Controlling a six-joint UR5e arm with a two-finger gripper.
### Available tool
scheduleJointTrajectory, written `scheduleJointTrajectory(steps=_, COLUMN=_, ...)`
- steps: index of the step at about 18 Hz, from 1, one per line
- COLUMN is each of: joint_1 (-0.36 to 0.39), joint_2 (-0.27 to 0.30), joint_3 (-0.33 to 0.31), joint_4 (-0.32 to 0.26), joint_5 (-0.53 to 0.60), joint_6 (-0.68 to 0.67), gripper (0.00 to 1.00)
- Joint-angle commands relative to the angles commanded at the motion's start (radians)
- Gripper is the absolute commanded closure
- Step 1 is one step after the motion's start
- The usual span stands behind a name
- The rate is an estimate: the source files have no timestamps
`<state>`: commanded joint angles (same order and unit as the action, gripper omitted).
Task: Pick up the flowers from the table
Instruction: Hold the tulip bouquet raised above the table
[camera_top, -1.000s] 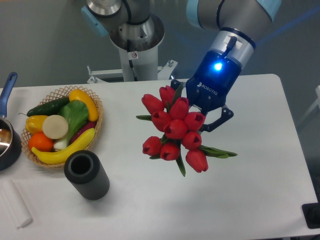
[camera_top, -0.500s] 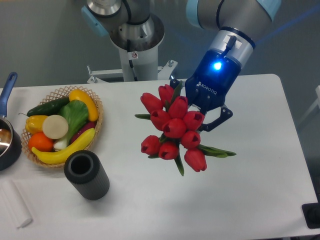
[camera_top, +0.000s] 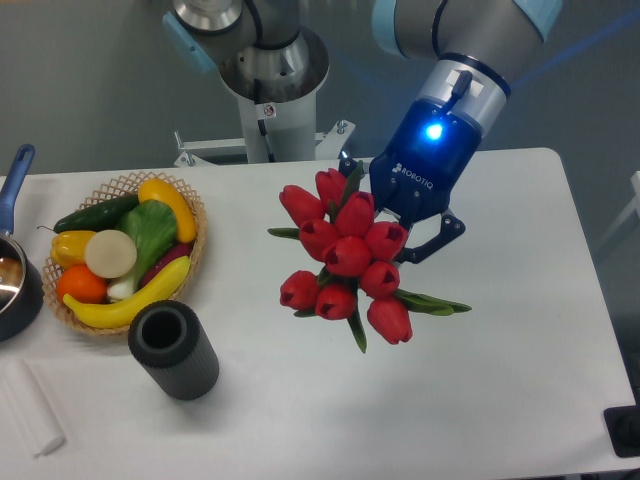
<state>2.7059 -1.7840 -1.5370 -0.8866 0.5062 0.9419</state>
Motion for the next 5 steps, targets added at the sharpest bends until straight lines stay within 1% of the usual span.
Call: scheduleJointTrajectory(steps=5, joint_1=0.0, joint_2=0.0, joint_3=-0.002, joint_4=0.0, joint_5=0.0, joint_6=0.0, gripper=0.6)
